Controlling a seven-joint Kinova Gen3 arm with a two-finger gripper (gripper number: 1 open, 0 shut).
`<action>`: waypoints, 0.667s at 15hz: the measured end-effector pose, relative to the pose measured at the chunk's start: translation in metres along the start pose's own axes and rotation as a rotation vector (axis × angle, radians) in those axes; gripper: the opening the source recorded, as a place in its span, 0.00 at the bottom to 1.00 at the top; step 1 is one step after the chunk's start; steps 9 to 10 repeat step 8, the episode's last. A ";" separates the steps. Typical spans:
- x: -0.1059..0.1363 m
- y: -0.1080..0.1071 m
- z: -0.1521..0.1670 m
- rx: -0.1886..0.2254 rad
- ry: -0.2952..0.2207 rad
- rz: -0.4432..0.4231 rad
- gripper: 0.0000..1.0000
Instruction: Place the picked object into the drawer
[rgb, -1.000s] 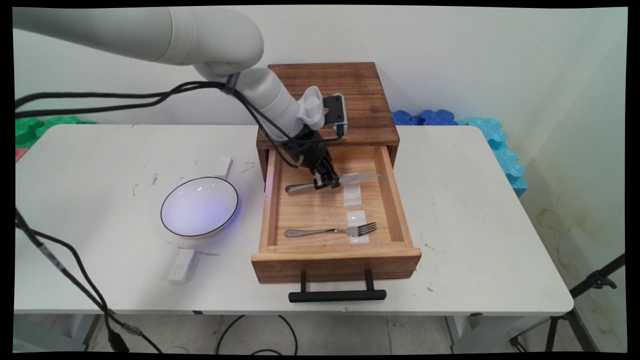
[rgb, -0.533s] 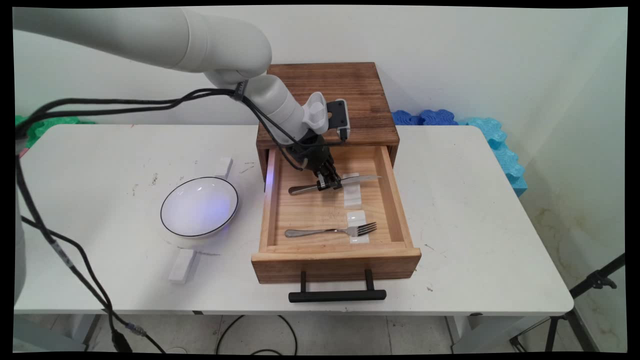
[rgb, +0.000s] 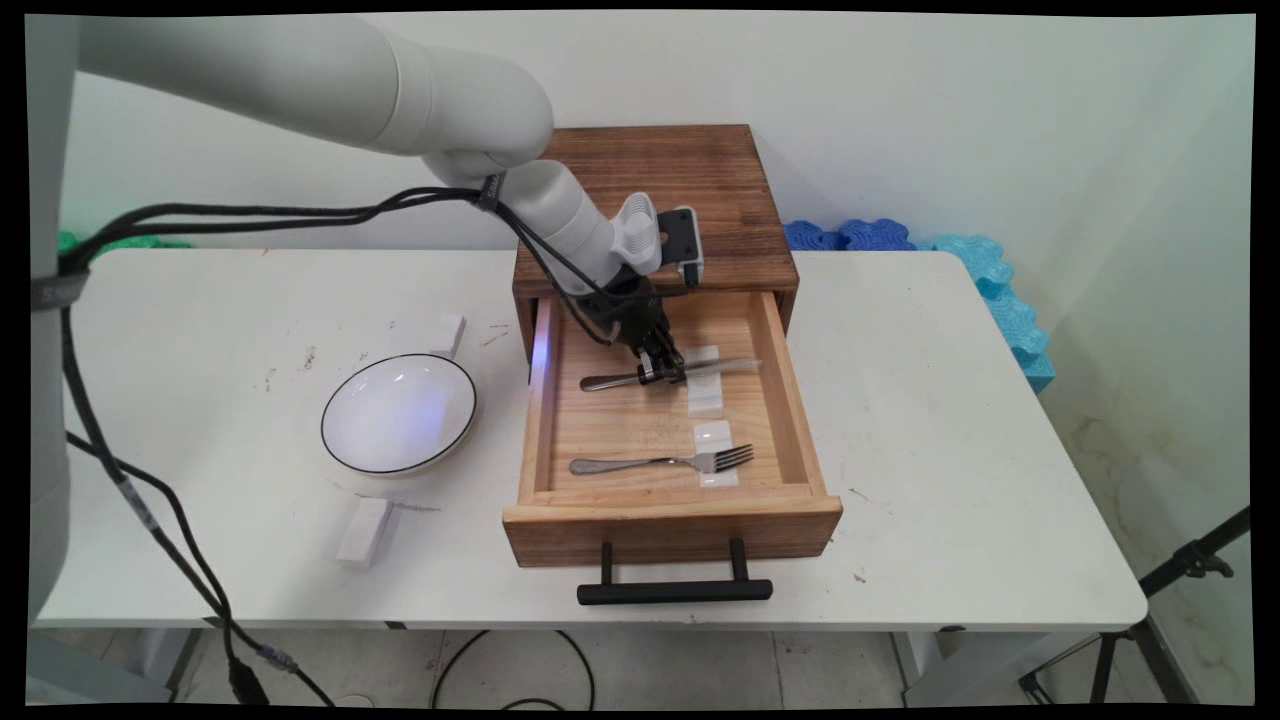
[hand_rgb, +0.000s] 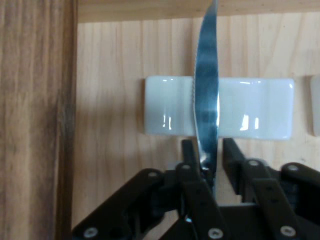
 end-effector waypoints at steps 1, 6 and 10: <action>0.000 0.000 0.001 0.000 0.000 0.000 1.00; -0.001 -0.001 0.003 0.000 0.002 -0.001 1.00; 0.000 -0.001 0.005 0.000 0.002 0.000 1.00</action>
